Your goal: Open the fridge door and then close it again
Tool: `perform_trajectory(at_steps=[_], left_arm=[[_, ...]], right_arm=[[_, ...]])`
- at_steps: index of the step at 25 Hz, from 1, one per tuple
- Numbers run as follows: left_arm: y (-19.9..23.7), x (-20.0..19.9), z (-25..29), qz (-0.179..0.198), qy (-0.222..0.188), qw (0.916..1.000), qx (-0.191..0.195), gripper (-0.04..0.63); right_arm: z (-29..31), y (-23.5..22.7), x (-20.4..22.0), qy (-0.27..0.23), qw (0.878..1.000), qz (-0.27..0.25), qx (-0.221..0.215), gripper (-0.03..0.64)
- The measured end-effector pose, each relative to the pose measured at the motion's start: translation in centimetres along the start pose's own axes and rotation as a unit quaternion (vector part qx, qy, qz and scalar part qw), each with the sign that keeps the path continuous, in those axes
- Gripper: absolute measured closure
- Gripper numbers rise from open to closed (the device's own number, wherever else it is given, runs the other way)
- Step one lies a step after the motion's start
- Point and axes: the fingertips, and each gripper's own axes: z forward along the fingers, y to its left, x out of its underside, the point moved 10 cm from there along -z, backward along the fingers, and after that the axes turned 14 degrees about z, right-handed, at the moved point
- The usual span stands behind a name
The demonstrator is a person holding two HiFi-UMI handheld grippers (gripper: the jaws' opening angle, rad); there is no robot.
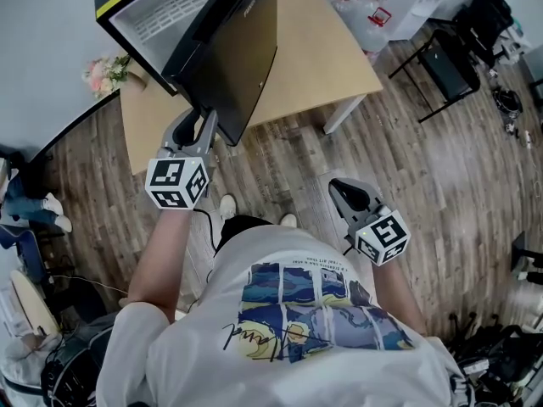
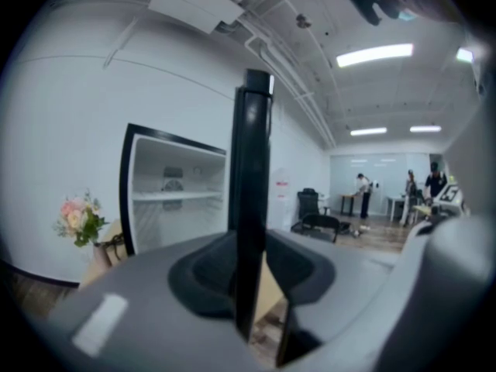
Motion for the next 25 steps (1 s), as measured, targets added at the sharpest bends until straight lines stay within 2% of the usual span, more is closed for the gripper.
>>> perform_trajectory(at_steps=[9, 25], left_arm=[[-3.1, -0.9, 0.3, 0.004, -0.002, 0.9998, 0.017, 0.472], [-7.9, -2.2, 1.4, 0.016, -0.005, 0.9985, 0.053, 0.479]], right_arm=[[-1.1, -0.2, 0.3, -0.004, 1.000, -0.003, -0.003, 0.594], [-2.9, 0.2, 1.0, -0.019, 1.000, -0.001, 0.017, 0.594]])
